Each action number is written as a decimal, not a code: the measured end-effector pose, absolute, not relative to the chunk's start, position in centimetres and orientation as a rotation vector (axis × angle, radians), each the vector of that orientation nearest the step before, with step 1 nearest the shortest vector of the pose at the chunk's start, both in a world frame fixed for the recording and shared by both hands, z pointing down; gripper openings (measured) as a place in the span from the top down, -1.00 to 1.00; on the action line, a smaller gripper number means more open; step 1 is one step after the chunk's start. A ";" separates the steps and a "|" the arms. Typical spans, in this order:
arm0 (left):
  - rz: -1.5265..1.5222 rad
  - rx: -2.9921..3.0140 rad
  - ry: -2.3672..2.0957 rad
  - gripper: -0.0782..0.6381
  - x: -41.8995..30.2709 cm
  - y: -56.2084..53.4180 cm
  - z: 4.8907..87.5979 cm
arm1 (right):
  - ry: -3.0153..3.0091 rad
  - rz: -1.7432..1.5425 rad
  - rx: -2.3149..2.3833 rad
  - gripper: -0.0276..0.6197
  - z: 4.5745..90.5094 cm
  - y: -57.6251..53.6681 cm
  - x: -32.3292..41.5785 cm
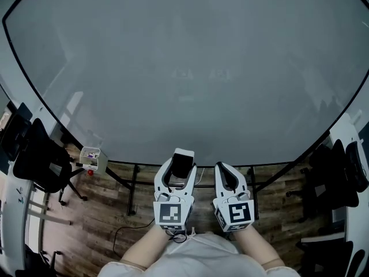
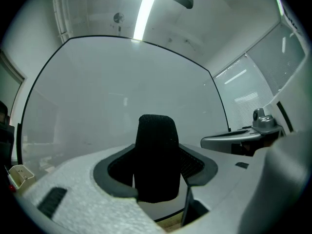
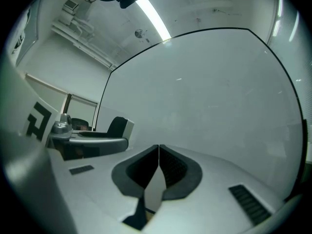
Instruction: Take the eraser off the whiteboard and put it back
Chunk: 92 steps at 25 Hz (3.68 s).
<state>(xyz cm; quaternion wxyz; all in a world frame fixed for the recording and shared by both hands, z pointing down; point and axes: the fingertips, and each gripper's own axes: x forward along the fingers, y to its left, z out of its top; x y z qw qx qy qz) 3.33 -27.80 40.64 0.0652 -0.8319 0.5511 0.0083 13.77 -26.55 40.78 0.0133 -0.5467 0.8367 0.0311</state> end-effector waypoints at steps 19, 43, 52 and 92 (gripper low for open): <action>0.077 -2.495 1.691 0.06 3.1 -29.4 38.1 | 2.605 0.100 -1.691 0.83 40.3 -27.5 13.4; 0.203 -2.252 1.682 0.06 3.5 -36.3 28.4 | 2.573 0.112 -1.672 0.83 37.9 -29.9 13.7; 0.199 -2.236 1.716 0.06 3.4 -37.4 28.7 | 2.567 0.084 -1.687 0.83 38.3 -30.5 14.2; -0.011 -2.494 1.634 0.73 2.8 -26.5 40.4 | 2.578 -0.001 -1.712 0.83 41.6 -25.4 11.9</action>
